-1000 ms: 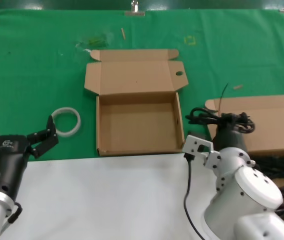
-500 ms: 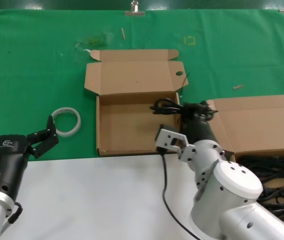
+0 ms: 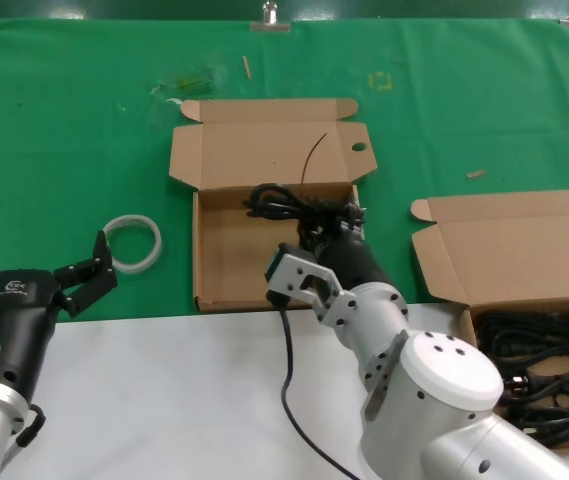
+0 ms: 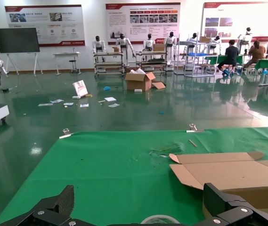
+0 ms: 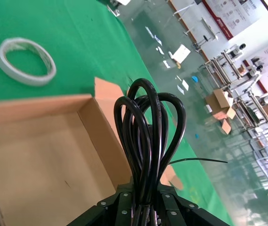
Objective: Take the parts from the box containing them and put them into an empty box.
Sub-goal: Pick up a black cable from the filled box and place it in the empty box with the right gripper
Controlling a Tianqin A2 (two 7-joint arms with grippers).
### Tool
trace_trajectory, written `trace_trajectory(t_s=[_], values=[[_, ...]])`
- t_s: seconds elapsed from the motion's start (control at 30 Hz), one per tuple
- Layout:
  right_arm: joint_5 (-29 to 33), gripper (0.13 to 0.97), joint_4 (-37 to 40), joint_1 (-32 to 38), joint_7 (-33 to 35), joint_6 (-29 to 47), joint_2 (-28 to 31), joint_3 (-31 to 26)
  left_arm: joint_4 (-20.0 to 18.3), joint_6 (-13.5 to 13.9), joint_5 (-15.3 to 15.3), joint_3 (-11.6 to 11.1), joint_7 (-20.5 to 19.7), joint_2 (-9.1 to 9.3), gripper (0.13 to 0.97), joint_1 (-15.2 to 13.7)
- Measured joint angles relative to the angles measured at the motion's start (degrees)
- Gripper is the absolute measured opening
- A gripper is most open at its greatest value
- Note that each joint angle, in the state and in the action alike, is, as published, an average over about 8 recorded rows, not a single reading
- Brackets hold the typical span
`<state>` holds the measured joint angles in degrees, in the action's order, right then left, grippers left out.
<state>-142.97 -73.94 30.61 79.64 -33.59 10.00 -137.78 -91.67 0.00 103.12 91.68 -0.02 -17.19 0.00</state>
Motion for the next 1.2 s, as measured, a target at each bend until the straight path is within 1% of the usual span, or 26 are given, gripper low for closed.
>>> trace_trajectory(t_s=[0.33, 0.77, 1.2], values=[[-1.41, 0.201, 0.93, 0.64, -4.23, 0.22, 0.00, -2.79, 0.00, 0.00, 0.00, 0.00, 0.00, 0.00, 0.965, 0.00], [-2.30, 0.201, 1.20, 1.67, -8.50, 1.47, 0.00, -4.81, 0.00, 0.00, 0.00, 0.00, 0.00, 0.00, 0.965, 0.00], [-2.86, 0.201, 1.56, 2.54, -10.79, 1.91, 0.00, -6.81, 0.00, 0.00, 0.00, 0.00, 0.00, 0.00, 0.965, 0.00]])
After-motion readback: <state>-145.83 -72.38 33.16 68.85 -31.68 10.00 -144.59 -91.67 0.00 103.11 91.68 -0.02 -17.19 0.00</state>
